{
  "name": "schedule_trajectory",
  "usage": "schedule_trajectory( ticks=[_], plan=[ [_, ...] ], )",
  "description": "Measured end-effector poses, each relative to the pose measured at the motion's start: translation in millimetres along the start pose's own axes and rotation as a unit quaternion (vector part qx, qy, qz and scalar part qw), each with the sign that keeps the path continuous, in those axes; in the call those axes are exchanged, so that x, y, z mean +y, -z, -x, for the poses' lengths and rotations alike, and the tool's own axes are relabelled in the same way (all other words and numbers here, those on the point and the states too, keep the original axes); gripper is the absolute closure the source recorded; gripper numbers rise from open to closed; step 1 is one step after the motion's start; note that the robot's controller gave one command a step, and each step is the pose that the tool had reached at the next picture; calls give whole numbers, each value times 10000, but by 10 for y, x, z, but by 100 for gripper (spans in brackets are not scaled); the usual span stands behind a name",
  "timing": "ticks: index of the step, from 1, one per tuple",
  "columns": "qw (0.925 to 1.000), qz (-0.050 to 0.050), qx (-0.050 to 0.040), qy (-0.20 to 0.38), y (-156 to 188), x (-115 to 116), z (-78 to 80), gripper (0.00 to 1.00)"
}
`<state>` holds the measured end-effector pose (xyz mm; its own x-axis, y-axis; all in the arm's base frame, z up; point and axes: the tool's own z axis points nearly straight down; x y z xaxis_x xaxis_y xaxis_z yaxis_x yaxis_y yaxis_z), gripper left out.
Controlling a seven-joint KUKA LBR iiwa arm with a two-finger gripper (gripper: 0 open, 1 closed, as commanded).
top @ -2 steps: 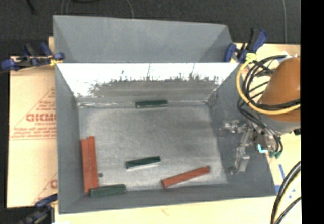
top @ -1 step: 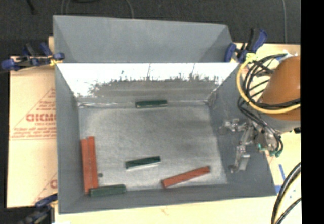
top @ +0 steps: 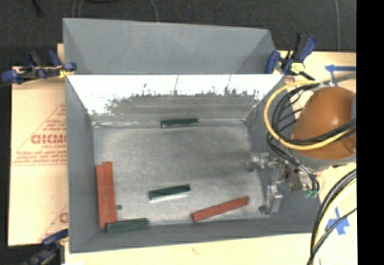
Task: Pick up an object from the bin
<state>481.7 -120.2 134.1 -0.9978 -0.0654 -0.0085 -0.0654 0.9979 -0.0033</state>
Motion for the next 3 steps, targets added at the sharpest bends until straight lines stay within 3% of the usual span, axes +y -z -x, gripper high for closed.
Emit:
schedule_trajectory(
  ticks=[1, 2, 3],
  plan=[
    [9998, 11, 8, -202, -488, 118, -50, 0],
    [9997, -1, 11, 237, -630, 258, 52, 100],
    [9997, -1, 10, 247, -630, 258, 53, 100]
  ],
)
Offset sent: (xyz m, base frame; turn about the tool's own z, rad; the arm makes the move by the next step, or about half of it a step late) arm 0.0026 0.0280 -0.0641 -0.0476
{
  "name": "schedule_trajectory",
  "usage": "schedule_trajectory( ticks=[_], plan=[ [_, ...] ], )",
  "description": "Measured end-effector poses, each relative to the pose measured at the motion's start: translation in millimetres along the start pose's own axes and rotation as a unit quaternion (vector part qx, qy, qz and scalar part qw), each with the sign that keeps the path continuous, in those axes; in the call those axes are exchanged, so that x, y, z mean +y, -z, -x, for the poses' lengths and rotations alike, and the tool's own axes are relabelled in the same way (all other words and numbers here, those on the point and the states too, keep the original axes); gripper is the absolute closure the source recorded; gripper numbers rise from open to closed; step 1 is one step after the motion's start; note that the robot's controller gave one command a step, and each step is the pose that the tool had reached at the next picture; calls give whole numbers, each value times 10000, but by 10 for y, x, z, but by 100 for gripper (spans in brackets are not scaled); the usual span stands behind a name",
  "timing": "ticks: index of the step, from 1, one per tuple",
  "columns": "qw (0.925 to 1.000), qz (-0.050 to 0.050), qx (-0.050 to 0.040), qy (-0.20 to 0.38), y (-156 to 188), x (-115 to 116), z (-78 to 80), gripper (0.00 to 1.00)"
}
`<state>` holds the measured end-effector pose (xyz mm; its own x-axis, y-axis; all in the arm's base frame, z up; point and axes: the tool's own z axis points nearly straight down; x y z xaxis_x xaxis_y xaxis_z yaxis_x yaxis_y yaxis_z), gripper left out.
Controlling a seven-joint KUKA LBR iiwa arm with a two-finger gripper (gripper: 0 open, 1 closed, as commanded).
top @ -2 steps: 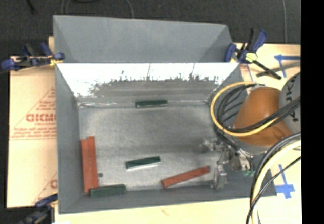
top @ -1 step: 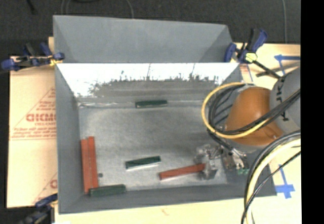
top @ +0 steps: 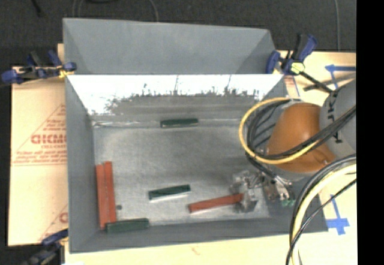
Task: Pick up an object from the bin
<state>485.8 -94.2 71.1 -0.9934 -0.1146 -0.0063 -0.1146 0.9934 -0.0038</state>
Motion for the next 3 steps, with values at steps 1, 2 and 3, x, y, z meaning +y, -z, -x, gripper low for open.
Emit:
schedule_trajectory(
  ticks=[1, 2, 3],
  plan=[
    [9999, 26, 61, 79, 439, 55, -64, 100],
    [9995, 19, 34, 310, 1115, -82, 80, 100],
    [9996, 1, -24, 288, 1272, 109, 64, 100]
  ],
)
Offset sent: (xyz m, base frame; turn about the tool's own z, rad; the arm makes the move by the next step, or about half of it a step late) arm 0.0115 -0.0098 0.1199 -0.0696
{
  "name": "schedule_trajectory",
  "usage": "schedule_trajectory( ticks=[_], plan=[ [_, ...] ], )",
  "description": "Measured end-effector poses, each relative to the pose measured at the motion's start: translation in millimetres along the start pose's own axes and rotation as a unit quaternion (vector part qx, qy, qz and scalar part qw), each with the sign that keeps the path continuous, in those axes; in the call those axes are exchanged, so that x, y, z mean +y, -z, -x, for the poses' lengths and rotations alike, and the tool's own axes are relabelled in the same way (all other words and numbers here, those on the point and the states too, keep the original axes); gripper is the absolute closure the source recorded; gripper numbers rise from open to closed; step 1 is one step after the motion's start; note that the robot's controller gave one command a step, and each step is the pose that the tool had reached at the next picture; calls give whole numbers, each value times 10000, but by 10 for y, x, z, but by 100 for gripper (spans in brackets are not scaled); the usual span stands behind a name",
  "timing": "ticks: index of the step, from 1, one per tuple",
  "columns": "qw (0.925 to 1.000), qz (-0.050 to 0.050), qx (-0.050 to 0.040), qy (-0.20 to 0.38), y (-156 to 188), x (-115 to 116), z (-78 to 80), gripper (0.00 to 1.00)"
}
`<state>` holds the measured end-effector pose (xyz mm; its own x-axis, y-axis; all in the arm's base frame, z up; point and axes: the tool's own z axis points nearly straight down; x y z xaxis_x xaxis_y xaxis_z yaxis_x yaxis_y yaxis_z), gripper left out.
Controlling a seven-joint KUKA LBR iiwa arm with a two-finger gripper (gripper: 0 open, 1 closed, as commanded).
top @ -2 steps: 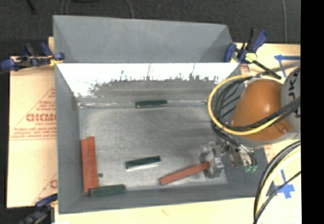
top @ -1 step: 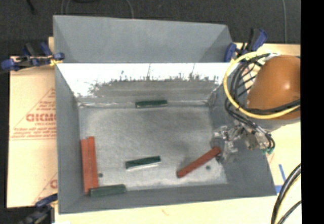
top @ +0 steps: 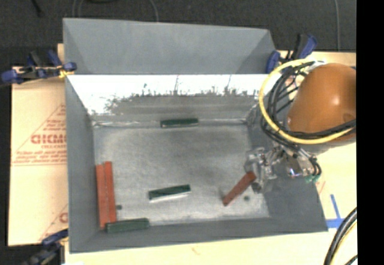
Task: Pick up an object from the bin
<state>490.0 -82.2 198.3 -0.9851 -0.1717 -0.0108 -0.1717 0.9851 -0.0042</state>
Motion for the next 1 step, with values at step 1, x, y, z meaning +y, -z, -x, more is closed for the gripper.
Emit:
schedule_trajectory(
  ticks=[1],
  plan=[
    [10000, -3, -22, 16, -266, -326, 114, 100]
  ],
)
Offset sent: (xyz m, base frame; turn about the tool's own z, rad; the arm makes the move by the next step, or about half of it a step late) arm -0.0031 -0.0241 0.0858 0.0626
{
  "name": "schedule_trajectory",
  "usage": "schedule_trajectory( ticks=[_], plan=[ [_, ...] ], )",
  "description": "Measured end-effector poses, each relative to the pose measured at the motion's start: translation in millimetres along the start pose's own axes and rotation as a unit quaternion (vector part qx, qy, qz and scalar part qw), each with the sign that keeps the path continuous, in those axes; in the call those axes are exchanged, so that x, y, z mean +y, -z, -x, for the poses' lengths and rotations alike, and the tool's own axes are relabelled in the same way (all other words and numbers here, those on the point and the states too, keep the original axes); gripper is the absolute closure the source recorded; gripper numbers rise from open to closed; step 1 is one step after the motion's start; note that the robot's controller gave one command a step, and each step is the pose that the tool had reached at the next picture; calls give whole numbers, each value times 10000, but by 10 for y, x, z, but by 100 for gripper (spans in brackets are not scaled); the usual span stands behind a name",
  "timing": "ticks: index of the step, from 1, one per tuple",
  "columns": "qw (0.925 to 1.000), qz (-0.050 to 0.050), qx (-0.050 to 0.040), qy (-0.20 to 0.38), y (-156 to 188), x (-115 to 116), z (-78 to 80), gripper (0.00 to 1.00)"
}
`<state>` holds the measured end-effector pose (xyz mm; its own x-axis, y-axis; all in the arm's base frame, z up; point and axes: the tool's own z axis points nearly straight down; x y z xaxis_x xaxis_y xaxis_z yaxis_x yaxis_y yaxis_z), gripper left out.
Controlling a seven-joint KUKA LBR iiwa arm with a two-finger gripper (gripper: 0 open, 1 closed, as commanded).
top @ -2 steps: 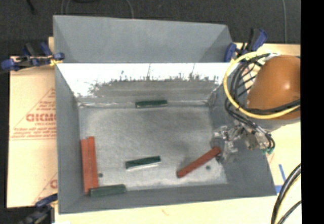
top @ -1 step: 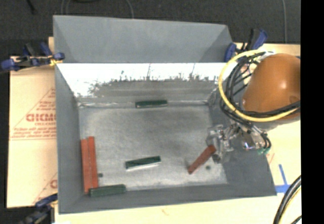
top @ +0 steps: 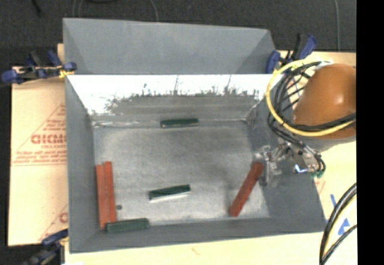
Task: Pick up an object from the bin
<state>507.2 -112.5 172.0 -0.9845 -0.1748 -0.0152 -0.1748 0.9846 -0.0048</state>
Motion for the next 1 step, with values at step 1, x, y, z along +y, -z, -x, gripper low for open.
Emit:
schedule_trajectory(
  ticks=[1],
  plan=[
    [9998, 32, 105, -158, 354, -20, -116, 100]
  ],
)
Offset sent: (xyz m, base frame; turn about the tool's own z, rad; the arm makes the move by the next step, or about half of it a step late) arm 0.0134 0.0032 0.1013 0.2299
